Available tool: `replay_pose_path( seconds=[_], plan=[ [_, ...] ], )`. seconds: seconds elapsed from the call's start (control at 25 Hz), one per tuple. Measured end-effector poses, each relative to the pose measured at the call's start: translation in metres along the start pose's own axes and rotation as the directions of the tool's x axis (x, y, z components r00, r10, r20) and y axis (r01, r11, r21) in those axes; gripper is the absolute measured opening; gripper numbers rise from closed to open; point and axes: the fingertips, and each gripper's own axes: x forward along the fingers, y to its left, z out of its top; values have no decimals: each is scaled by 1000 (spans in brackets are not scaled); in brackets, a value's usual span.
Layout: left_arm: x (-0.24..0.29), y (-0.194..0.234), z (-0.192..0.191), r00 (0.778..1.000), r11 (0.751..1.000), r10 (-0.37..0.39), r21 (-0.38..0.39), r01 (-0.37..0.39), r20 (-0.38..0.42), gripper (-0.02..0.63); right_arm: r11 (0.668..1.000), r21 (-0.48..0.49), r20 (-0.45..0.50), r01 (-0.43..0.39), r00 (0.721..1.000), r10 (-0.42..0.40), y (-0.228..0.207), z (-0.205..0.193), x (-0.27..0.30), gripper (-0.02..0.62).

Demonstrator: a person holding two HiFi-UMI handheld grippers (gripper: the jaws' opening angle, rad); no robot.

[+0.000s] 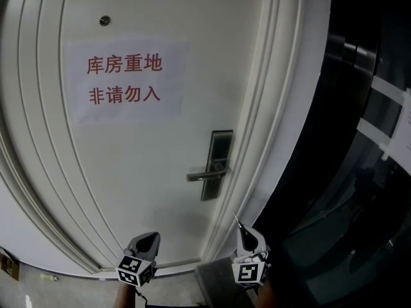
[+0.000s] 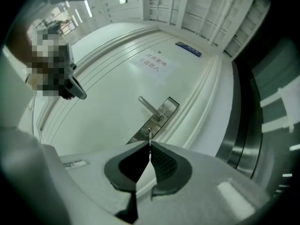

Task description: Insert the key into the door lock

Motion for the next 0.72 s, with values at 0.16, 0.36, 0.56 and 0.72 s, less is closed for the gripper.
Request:
replay_pose_path(
  seconds=[0.16,0.36,0.56,0.72],
  plan=[
    [7,9,-2,999,999,53,-4,-53,-1,2,980,-200,34,3,999,3,1,11,32,11],
    [10,19,-1,994,994,111,-20,-110,10,2,911,-410,73,31,997,-2,0,16,65,11],
    [9,25,-3,986,986,164,-30,-163,17,2,865,-502,75,24,997,16,-4,12,92,11],
    [4,33,-5,978,977,208,-44,-207,21,2,841,-541,69,5,997,39,-3,6,108,11]
  ],
)
